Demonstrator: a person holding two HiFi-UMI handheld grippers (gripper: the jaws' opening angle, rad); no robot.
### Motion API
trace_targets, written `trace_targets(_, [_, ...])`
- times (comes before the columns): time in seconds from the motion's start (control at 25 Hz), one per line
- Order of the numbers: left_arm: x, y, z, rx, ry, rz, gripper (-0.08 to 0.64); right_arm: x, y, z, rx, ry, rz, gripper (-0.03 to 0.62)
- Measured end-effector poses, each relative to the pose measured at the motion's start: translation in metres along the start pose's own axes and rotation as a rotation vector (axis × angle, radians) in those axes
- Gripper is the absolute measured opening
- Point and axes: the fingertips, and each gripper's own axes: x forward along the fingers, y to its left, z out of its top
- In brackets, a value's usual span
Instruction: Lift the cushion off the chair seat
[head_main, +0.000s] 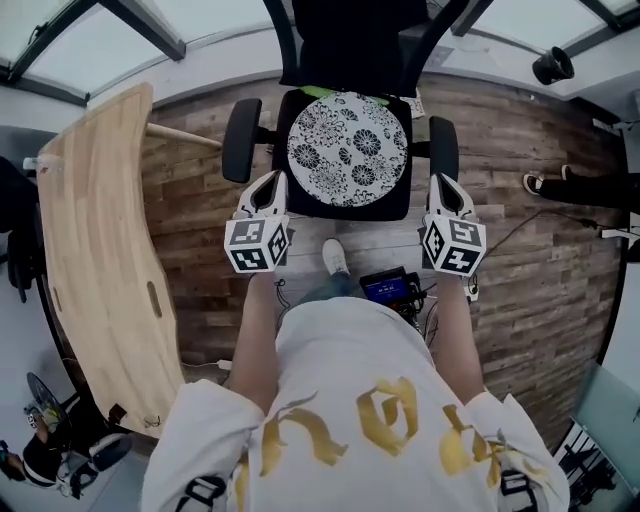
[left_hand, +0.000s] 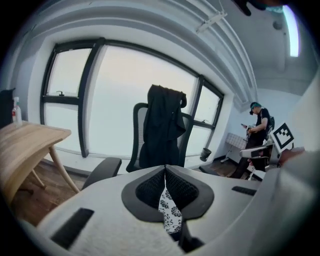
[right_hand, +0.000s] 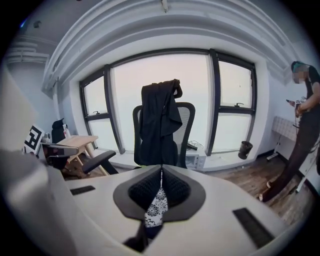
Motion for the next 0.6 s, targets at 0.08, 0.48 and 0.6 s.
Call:
trace_targets(0.08, [0.007, -0.001, 0.001, -0.01, -0.006, -0.031, 0.011, 0.005, 0.001, -0.001, -0.004, 0.011, -0.005, 0.012])
trace_targets(0.48, [0.037, 0.003, -0.004, 0.012, 0.041, -0.041, 0.011, 0.017, 0.014, 0.008, 0.121, -0.024, 0.048, 0.012])
trace_targets(0.6, [0.043, 0.007, -0.005, 0.008, 0.057, -0.027, 0.011, 0.029, 0.014, 0.007, 0.069, -0.001, 0.041, 0.012])
